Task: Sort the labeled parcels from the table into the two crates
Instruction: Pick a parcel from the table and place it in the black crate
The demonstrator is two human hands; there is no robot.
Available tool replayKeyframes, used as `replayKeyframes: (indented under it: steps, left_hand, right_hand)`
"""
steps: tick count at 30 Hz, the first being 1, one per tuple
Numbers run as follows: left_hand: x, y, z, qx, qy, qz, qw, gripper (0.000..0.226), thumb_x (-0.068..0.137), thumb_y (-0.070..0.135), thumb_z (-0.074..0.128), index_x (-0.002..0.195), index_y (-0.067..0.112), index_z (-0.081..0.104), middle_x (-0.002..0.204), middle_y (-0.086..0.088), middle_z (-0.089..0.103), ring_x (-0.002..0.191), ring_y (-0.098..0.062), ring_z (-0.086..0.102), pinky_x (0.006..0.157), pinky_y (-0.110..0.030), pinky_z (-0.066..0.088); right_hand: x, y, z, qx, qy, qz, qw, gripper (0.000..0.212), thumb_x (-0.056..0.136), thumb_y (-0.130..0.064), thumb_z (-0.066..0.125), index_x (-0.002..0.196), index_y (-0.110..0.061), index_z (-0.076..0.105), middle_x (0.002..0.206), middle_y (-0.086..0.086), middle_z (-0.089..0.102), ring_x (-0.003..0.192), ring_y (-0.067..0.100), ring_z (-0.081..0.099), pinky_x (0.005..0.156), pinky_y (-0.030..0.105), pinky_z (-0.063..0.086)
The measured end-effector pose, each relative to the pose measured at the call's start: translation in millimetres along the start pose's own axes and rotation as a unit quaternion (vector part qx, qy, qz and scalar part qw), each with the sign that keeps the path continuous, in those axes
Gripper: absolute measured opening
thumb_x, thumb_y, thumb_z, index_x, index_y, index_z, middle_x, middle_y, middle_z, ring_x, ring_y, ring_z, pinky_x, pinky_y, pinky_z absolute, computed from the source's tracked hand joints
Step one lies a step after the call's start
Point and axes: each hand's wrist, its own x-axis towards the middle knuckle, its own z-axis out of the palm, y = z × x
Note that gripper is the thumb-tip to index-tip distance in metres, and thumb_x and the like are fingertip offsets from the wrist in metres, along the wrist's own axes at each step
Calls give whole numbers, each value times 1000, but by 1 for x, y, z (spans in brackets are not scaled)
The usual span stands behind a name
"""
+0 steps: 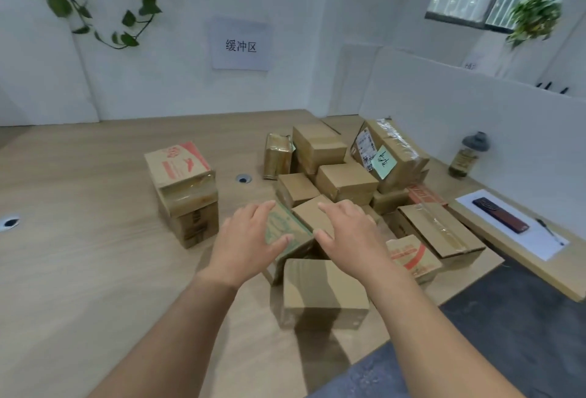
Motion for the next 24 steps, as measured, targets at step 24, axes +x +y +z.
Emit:
replayKeyframes:
  steps: [24]
  left_hand:
    - [169,178,160,71,-48,-94,992,73,87,57,54,148,31,24,144,7,41,130,-13,39,106,-33,37]
  right_hand:
    - [158,290,-10,74,39,-24,996,57,92,-49,53,141,-20,45,132,4,47,120,22,43,102,34,37]
